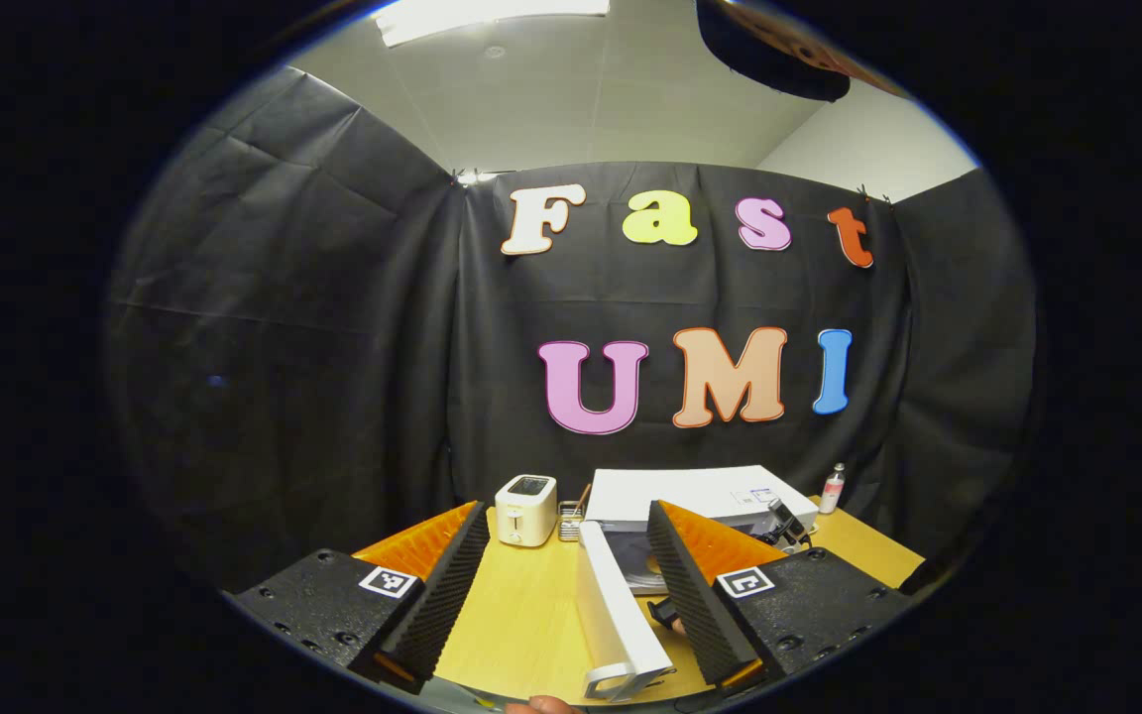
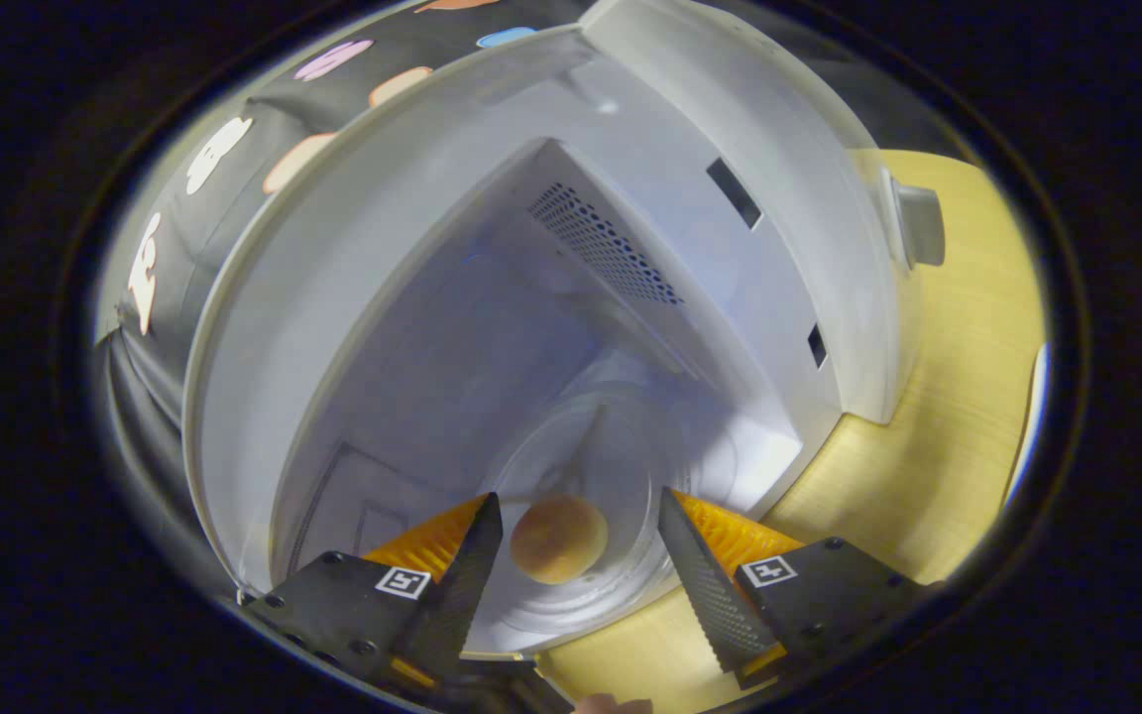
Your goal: Open the microwave oven with the left hand, put the food in, and close the microwave oven.
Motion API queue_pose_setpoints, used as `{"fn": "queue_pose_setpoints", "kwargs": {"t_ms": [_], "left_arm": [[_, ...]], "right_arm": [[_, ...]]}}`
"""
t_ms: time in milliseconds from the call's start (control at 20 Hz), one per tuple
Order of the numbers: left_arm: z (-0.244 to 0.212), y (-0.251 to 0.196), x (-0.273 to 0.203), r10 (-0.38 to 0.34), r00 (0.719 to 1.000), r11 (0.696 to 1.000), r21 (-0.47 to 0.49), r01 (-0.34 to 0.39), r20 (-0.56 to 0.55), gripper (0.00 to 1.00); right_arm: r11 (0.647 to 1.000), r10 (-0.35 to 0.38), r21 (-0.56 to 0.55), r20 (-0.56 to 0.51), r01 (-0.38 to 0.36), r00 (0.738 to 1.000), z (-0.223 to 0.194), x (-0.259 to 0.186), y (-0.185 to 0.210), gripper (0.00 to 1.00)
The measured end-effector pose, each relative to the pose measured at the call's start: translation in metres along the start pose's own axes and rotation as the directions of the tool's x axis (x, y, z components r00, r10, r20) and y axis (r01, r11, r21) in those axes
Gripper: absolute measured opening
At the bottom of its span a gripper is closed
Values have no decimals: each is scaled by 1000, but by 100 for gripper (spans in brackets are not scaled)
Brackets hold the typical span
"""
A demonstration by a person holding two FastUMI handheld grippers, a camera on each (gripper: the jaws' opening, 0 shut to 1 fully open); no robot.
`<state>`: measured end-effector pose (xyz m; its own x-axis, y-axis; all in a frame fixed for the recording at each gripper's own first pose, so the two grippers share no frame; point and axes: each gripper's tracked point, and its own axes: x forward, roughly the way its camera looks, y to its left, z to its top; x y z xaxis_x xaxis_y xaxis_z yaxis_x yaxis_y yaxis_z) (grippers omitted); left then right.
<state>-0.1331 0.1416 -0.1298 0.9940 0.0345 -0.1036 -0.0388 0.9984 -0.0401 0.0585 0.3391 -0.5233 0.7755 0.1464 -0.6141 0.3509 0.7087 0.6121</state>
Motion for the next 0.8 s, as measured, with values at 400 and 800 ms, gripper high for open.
{"fn": "queue_pose_setpoints", "kwargs": {"t_ms": [400,800], "left_arm": [[-2,-12,1,-46,999,999,-23,46,18,91],[-41,12,-6,-30,999,999,-20,29,-13,94]], "right_arm": [[935,179,-307,-20,-176,984,9,-80,-5,87],[799,348,-529,19,-286,937,73,-178,11,87]]}}
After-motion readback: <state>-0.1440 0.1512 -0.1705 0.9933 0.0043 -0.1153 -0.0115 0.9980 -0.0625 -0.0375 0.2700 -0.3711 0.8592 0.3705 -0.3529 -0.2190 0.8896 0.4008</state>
